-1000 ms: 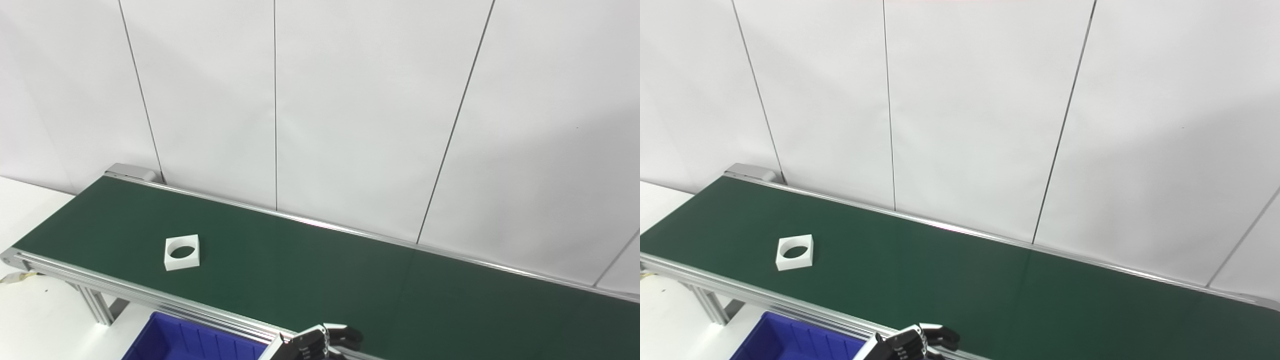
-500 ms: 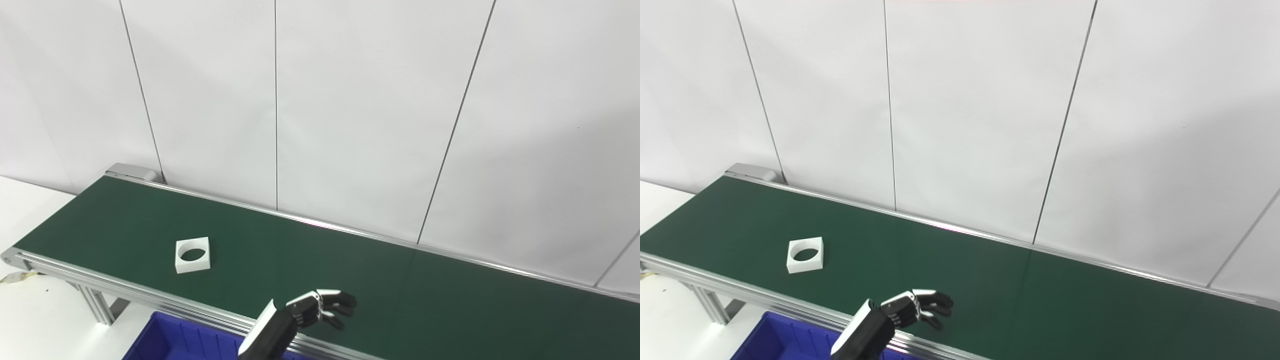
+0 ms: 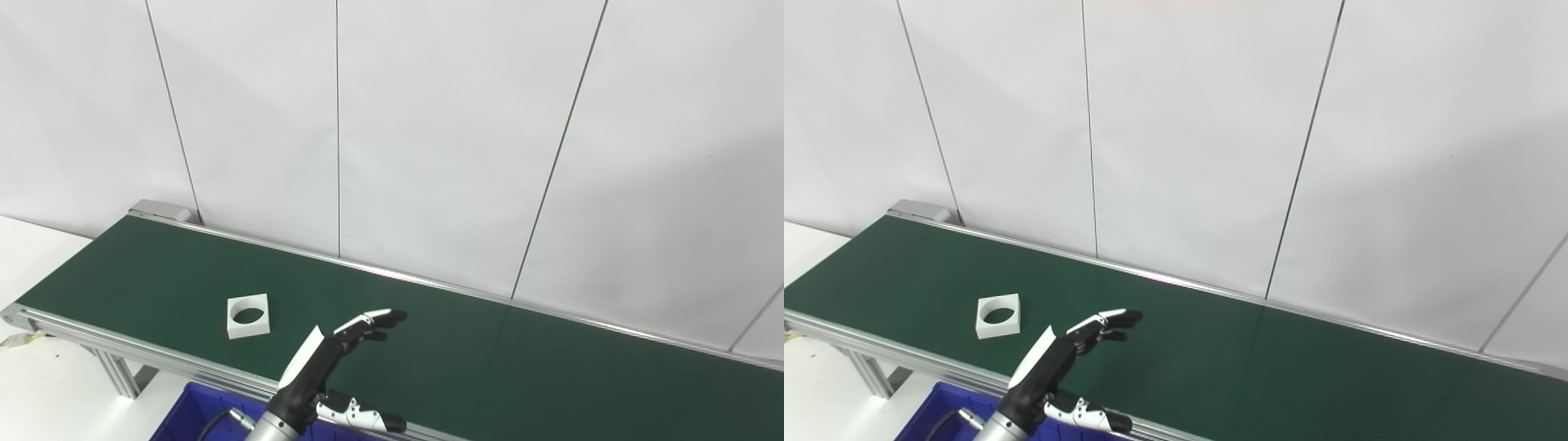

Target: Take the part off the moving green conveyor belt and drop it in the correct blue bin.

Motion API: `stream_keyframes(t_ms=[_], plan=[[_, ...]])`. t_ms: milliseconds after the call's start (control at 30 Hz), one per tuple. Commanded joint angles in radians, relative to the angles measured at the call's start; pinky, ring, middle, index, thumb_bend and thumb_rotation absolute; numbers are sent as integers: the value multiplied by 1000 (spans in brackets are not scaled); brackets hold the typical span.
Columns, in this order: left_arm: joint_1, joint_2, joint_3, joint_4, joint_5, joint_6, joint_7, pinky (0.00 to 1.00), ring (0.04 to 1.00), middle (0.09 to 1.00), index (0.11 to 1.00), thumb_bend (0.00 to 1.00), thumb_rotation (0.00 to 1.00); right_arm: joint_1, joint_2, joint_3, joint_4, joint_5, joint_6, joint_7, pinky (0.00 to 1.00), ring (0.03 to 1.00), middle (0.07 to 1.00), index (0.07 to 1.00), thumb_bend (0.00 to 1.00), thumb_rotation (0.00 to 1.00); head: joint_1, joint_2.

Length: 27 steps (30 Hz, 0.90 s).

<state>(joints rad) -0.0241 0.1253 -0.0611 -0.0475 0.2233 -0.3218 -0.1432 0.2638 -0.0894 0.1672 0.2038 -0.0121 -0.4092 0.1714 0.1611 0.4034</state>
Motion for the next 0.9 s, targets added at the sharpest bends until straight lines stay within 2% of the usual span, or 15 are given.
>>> stream_keyframes(t_ms=[0,133,367,500,700,867], plan=[[-50,18,14,0,16,-7,31,805,862,885,847,869,324,-8,3,-2,-25,6,-61,-1,769,838,865,906,958,300,3,0],[-82,40,29,31,71,12,56,813,873,894,854,851,314,-12,6,-2,-23,5,-60,-3,761,837,866,900,979,305,-2,2],[-147,83,36,101,170,47,99,899,915,913,865,852,345,-16,6,1,-20,-9,-60,-12,746,821,850,892,974,317,-7,0],[-191,112,35,150,214,61,124,876,906,912,871,853,361,-17,9,1,-16,0,-60,-11,748,820,841,886,977,310,-6,-7],[-242,138,30,186,231,121,123,875,919,927,881,851,325,-18,11,1,-8,15,-60,-2,762,835,854,896,974,300,-5,-9],[-302,172,20,247,257,159,122,865,924,932,887,855,337,-20,12,3,-8,12,-60,-3,770,836,855,899,972,295,-4,-11]])
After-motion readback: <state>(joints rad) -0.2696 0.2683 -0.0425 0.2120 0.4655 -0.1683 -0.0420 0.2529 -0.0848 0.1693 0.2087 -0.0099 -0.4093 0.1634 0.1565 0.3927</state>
